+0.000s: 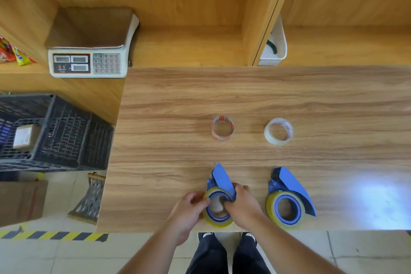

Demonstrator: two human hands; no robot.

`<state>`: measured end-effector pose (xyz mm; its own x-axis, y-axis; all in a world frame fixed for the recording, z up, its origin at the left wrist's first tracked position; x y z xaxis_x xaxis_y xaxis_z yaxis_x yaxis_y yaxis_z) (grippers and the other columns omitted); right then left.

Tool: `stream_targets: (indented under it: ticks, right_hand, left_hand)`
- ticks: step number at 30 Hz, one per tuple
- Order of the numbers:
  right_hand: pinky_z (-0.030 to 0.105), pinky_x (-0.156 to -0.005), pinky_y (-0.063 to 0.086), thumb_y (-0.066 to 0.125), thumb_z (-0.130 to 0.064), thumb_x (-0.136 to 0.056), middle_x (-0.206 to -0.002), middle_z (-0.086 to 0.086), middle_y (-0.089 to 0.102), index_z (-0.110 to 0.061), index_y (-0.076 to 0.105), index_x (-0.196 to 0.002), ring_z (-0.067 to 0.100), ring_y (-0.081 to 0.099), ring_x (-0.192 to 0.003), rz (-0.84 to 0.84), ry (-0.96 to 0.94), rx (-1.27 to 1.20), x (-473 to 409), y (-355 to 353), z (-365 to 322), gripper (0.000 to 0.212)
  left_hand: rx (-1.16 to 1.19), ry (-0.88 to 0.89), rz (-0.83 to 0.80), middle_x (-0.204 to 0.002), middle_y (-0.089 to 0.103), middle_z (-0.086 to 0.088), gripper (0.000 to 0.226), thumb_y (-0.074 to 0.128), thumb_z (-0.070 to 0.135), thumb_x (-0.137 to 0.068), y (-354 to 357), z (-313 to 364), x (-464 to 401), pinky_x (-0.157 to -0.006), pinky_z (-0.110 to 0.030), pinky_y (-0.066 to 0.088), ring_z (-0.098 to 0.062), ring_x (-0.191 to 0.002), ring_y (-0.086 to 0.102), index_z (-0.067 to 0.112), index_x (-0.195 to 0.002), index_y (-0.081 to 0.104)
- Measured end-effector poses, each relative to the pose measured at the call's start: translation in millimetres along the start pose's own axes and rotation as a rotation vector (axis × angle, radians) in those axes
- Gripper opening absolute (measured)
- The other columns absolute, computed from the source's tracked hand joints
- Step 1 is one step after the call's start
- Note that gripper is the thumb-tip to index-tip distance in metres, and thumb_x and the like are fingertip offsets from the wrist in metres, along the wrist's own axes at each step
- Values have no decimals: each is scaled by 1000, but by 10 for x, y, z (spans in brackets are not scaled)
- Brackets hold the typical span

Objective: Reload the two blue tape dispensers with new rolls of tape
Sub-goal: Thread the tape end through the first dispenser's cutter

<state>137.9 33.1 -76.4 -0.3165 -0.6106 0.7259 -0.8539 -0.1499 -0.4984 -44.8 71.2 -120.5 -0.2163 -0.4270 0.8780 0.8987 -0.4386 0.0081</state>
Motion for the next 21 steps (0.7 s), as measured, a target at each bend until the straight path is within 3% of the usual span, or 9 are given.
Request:
stream_targets:
  ticks: [7,12,15,18,21]
  right_hand:
    - [28,-76,52,64,-29,-91,-127,-2,47,-30,47,-143,21,64,-98,14,13,0,-77,52,93,54]
    - [36,-91,56,66,-27,-89,-126,-2,47,-30,45,-143,22,62,-103,28,5,-11,-95,71,119,58]
    - [37,-95,54,68,-28,-87,-133,1,48,-28,41,-146,23,60,-111,10,22,-38,-90,49,139,64]
    - [37,-92,54,69,-26,-81,-142,4,46,-23,31,-152,25,58,-118,-17,33,-56,-66,-17,140,81]
    - [36,-89,53,69,-26,-80,-144,5,42,-22,23,-155,26,55,-120,-9,9,-46,-2,-156,136,88]
  left_hand:
    - [-191,67,87,-105,78,19,36,74,54,-76,-25,35,-41,-99,-41,57,-6,-102,71,41,-110,75]
    - [-211,98,117,-103,78,22,42,71,61,-70,-7,43,-30,-98,-41,58,-5,-101,73,44,-109,75]
    - [-244,107,144,-104,78,21,36,71,58,-78,-7,75,11,-99,-41,57,-5,-101,72,44,-110,75]
    - [-290,98,196,-116,74,16,49,70,61,-77,-4,146,79,-96,-37,55,-10,-106,68,40,-121,70]
    - [-343,151,290,-125,66,8,47,71,48,-86,26,336,211,-93,-33,49,-15,-110,63,34,-130,64]
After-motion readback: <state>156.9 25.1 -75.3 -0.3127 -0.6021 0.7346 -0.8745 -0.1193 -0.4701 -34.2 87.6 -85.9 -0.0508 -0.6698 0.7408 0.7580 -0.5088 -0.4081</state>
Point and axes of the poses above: each hand's wrist, its own x-axis away from the middle knuckle, its own y-axis out of the palm, z = x × y, the point moved 8 cm from there along -x, towards the middle knuckle
